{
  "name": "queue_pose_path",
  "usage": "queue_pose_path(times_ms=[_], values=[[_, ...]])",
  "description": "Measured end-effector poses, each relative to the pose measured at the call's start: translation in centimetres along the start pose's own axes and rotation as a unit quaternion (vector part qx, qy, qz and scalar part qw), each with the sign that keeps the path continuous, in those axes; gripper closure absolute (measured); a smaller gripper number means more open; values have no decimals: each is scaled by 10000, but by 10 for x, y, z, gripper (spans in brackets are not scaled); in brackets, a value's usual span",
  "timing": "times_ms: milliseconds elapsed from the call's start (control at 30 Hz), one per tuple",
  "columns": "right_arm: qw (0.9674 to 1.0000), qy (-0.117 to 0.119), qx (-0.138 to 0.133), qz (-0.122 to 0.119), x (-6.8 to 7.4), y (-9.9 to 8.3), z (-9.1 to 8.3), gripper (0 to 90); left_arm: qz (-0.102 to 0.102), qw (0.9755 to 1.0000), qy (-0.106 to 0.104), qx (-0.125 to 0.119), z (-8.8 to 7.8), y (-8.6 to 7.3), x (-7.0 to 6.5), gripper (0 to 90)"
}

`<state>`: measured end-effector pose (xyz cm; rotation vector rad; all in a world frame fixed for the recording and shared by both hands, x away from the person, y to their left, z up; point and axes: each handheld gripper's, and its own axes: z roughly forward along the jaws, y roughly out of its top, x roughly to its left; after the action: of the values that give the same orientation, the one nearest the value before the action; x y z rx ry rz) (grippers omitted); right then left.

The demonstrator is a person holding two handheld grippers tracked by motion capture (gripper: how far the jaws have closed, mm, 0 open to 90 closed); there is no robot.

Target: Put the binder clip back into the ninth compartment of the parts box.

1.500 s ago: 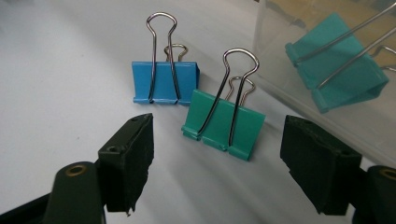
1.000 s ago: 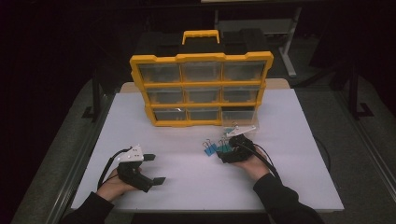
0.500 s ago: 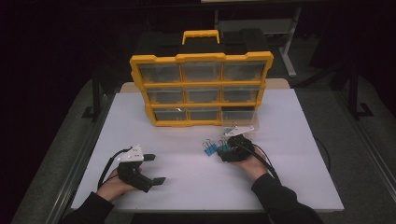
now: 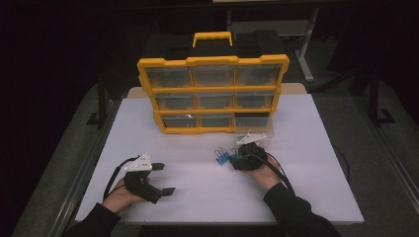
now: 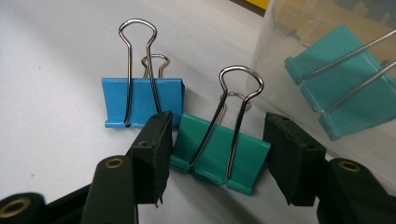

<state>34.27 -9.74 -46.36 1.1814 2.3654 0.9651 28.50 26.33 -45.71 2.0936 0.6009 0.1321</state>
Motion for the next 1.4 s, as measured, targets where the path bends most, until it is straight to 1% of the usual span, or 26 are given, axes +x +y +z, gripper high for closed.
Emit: queue_pose_path(times_ms=[233,267,300,633,833,1033,1200,1400], values=[[10000,16,7,-77,0,0,-1,425,-17,10000,10,0,0,0,0,2],[10000,26,14,-78,0,0,-1,466,-25,10000,12,-2,0,0,0,2],[9999,38,0,-99,0,-1,-2,480,-24,10000,16,-2,0,0,0,2],[9997,-12,40,-236,1,-2,-6,482,-45,10000,30,16,0,0,0,2],[9998,20,-25,-191,-3,-2,-13,482,-77,10000,47,19,0,0,1,2],[9997,129,-65,-178,-6,-3,-22,483,-108,9999,57,13,0,0,1,2],[9995,240,-107,-159,-7,-3,-28,483,-94,9999,56,14,0,0,1,2],[9986,450,-57,-288,-9,-4,-35,483,-96,9999,40,-3,0,0,1,2]])
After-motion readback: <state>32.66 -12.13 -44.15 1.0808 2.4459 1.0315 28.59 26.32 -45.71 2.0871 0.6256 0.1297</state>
